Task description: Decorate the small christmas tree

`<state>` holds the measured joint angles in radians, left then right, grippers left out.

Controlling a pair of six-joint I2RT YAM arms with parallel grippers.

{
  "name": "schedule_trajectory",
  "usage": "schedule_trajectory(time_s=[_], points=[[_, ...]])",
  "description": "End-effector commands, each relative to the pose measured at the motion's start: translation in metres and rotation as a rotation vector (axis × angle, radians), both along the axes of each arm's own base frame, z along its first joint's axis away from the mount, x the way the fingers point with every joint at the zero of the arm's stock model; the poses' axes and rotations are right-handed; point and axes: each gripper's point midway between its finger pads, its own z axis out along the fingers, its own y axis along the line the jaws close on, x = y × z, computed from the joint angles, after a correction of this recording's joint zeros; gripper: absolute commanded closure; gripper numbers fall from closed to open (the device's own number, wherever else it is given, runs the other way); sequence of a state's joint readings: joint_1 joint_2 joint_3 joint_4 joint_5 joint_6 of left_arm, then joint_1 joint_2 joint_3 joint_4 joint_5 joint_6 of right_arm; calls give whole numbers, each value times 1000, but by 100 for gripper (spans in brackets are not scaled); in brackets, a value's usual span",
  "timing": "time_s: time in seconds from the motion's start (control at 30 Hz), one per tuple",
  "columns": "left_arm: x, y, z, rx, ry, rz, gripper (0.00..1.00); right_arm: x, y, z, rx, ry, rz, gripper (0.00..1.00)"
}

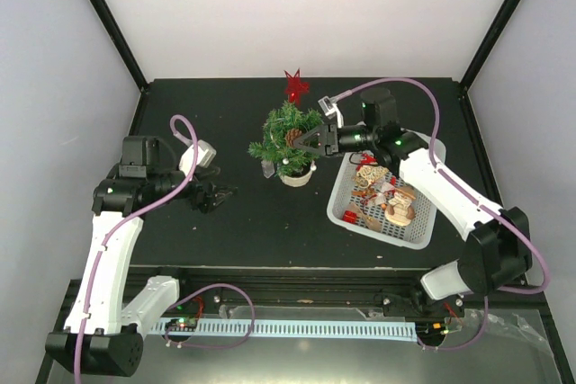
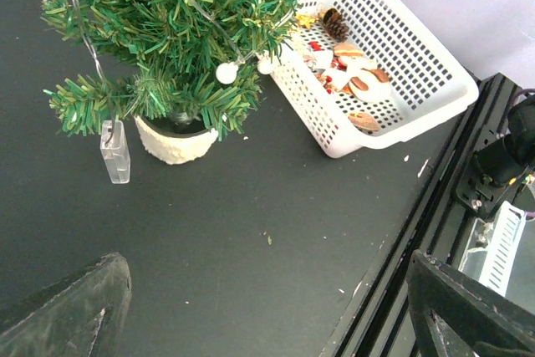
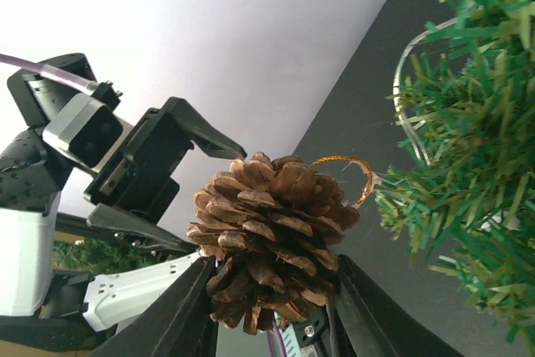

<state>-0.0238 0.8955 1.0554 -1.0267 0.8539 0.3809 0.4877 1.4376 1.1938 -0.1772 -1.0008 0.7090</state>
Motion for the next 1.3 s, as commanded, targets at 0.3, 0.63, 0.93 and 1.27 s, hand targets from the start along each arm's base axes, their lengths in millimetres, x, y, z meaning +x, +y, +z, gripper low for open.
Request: schedule_trajectory(time_s=[0.3,0.63,0.93,1.27], points=[[1,-1,5,-12,-24,-8,9,11,-5,-15,-110,-43,-73,64],[0,-1,5,-12,-28,-5,9,24,-1,-4,-119,-72,-88,64],[-1,-1,4,-11,-33,-4,9,34,-2,5,-138,-81,-123,65],[0,-1,3,-12,-28,-6,9,30,-11,-4,-194,-91,-150,65]])
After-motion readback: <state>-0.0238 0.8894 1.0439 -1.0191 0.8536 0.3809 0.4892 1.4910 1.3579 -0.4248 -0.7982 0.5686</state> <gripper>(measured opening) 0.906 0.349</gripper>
